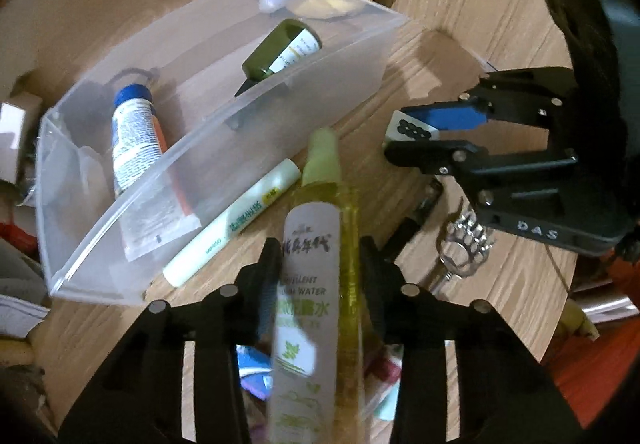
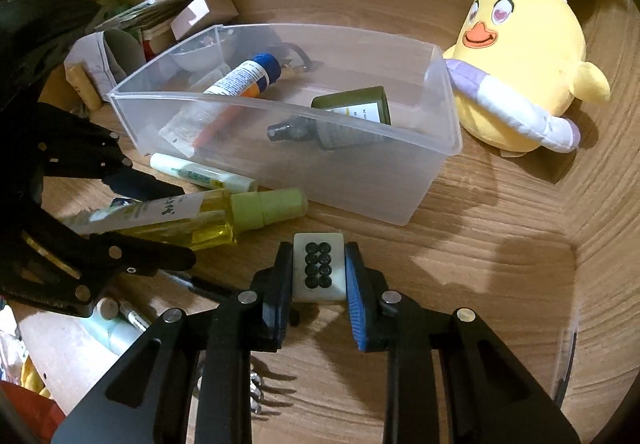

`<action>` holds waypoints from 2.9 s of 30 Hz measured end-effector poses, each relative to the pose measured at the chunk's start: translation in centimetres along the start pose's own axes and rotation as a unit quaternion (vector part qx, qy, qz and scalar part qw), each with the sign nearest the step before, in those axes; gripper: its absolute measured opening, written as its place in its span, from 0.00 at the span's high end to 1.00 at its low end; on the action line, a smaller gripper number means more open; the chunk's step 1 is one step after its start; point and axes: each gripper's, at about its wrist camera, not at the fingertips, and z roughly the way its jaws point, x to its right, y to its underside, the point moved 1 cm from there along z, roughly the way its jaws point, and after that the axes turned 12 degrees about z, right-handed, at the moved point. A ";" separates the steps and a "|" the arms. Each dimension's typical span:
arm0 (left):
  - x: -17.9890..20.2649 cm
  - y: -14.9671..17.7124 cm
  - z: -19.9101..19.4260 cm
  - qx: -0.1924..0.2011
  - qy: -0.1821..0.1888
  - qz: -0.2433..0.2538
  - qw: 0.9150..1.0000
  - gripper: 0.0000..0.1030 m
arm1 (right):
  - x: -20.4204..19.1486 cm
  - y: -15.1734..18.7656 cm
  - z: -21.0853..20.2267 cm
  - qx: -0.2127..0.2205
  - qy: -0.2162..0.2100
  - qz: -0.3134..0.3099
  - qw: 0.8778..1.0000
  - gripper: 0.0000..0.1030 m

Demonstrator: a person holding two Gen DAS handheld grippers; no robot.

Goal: Organize objects
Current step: 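Grasp the yellow spray bottle with left gripper while right grasps the white tile, then lift the spray bottle and tile and carry both over the clear box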

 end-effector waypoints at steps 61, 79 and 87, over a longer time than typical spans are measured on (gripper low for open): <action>-7.2 -0.3 -17.6 0.300 -0.164 -0.182 0.922 0.66 | 0.3 -8.1 -6.1 0.138 -0.026 0.034 0.990 0.78; -7.6 -6.1 -9.8 0.266 -0.130 -0.174 0.939 0.66 | 2.2 -8.8 -3.6 0.118 -0.015 0.051 0.992 0.78; -10.7 -4.6 -7.1 0.250 -0.072 -0.230 0.938 0.66 | 2.1 -8.8 -2.1 0.100 -0.015 0.048 0.994 0.78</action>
